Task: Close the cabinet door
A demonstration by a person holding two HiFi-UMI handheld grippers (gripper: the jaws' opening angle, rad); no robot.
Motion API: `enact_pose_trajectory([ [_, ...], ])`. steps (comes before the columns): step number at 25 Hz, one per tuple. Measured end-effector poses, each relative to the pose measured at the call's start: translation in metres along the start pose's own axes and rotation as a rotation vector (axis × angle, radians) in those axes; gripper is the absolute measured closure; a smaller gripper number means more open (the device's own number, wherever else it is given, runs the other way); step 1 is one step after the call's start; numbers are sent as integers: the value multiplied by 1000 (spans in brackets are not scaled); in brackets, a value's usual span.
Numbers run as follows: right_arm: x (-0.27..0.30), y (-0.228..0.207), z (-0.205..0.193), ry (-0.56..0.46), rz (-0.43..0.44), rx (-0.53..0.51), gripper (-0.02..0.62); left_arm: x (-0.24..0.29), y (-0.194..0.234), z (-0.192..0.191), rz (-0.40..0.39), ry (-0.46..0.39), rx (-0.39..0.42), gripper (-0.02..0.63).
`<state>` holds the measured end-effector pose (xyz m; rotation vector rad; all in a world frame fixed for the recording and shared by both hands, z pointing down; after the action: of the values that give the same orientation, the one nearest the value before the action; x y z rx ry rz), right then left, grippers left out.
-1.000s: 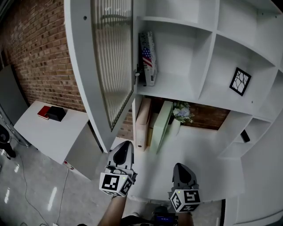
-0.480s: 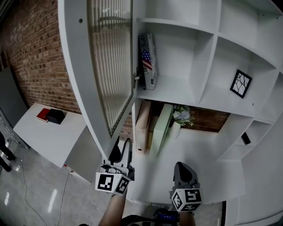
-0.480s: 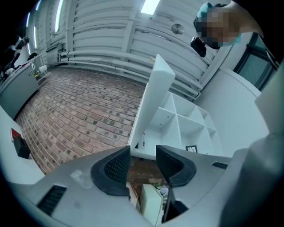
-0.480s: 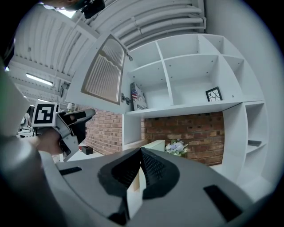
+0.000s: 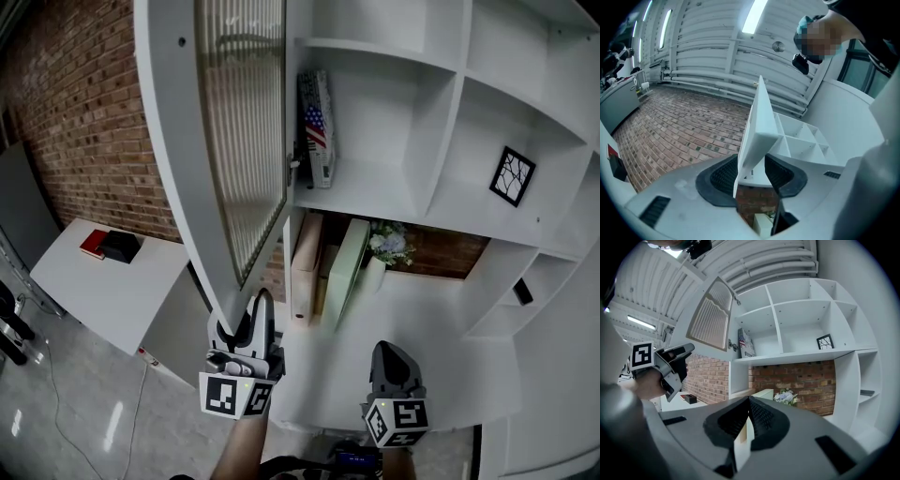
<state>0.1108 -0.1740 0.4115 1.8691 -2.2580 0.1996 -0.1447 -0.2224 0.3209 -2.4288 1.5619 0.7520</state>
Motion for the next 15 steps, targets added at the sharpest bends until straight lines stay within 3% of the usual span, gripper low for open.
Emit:
enact_pose_trajectory([
  [6, -8, -1, -3, -1, -12, 2, 594, -3, -7, 11, -17, -28, 40, 449],
  [12, -19, -7, -7, 3, -30, 21, 594, -1, -8, 12, -14, -18, 24, 451],
  [15, -23, -11, -10, 13, -41, 38, 594, -1, -9, 12, -14, -6, 4, 486],
])
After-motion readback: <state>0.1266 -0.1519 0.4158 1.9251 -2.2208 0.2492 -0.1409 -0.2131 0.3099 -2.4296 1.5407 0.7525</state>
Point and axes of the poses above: the fingertips, and each gripper's own axes: x forward along the fingers, y to its left, z out of its top, the point moved 5 cm from there along -x, backward along the fingers, and after that the axes turned 9 degrees about y, right-handed, at the moved point
